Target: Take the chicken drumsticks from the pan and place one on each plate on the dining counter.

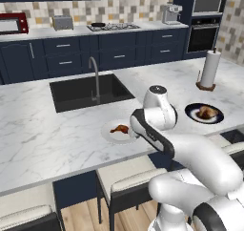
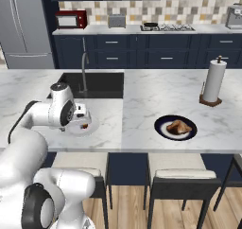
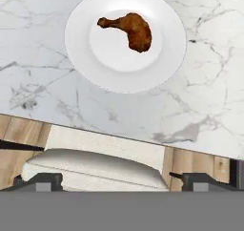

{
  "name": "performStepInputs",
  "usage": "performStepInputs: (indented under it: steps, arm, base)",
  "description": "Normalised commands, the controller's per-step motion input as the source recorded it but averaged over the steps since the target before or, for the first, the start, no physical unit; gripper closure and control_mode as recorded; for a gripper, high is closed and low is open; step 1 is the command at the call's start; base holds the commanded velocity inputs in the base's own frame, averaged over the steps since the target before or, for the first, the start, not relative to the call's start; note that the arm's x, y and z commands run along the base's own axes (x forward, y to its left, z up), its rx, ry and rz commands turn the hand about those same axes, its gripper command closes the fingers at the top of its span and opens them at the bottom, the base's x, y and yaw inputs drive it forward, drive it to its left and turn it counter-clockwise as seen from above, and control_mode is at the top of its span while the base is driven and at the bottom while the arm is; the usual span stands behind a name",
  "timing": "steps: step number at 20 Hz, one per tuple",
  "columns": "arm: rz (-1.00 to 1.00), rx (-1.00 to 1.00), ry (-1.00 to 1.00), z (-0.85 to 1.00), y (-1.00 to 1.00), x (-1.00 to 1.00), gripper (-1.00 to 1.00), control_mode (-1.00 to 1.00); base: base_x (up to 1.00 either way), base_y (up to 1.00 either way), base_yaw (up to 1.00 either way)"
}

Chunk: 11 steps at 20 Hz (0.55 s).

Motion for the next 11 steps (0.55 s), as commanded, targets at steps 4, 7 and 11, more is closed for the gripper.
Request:
performStepInputs:
  steps: [4, 7, 11]
  arm:
    - [-0.04, 0.01, -0.45, 0.01, -0.28, -0.99, -1.00, -1.00]
    - [-0.13, 0.00, -0.35, 0.07, -0.28, -0.92, -1.00, -1.00]
    - [-0.19, 0.00, -0.30, 0.05, -0.27, -0.84, -1.00, -1.00]
  base:
    - [0.00, 0.00, 0.00]
    - [0.00, 0.00, 0.00]
    - [0.00, 0.00, 0.00]
